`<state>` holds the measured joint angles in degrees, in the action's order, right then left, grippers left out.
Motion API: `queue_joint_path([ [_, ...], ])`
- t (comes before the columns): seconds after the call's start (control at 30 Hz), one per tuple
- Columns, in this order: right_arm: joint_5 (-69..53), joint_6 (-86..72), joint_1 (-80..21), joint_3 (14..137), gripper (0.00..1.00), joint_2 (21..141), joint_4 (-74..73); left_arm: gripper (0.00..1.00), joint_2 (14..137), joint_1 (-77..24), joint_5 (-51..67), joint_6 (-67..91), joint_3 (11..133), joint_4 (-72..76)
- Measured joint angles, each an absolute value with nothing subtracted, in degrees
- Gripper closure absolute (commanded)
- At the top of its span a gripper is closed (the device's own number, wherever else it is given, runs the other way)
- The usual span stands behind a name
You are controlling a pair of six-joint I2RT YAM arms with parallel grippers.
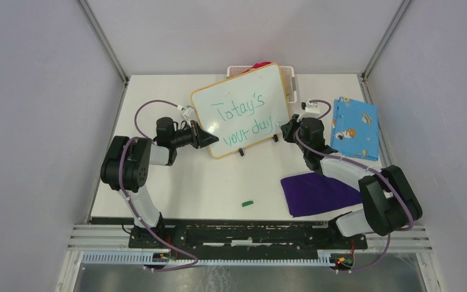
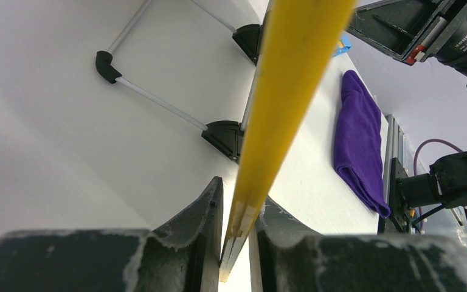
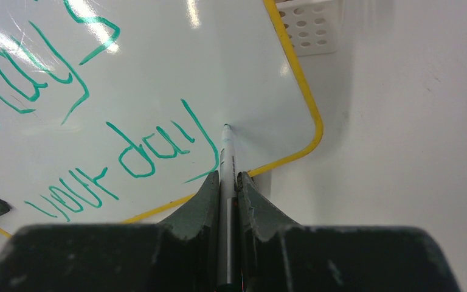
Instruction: Write a sentence on the whiteboard
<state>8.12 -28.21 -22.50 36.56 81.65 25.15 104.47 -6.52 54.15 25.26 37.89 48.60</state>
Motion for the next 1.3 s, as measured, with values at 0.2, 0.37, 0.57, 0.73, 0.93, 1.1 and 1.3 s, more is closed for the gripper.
queue_joint_path([
  [0.2, 8.14, -28.21, -22.48, 36.82, 1.00, 82.21, 25.21, 0.74, 104.47, -6.57, 54.15, 25.26, 37.91, 48.56],
  [0.37, 8.14, -28.21, -22.46, 36.86, 1.00, 82.28, 25.19, 0.74, 104.47, -6.61, 54.15, 25.26, 37.93, 48.56],
  [0.57, 8.19, -28.18, -22.44, 36.86, 1.00, 82.35, 25.21, 0.74, 104.47, -6.61, 54.15, 25.26, 37.93, 48.56],
  [0.73, 8.21, -28.16, -22.44, 36.88, 1.00, 82.48, 25.26, 0.74, 104.47, -6.61, 54.15, 25.26, 37.95, 48.56],
  [0.93, 8.25, -28.14, -22.44, 36.88, 1.00, 82.52, 25.34, 0.74, 104.47, -6.63, 54.11, 25.26, 37.98, 48.56],
  [1.1, 8.29, -27.99, -22.44, 36.88, 1.00, 82.59, 25.41, 0.74, 104.47, -6.63, 54.11, 25.26, 38.00, 48.53],
  [1.3, 8.54, -27.99, -22.46, 36.97, 1.00, 82.59, 25.21, 0.74, 104.47, -6.72, 54.06, 25.26, 38.00, 48.53],
])
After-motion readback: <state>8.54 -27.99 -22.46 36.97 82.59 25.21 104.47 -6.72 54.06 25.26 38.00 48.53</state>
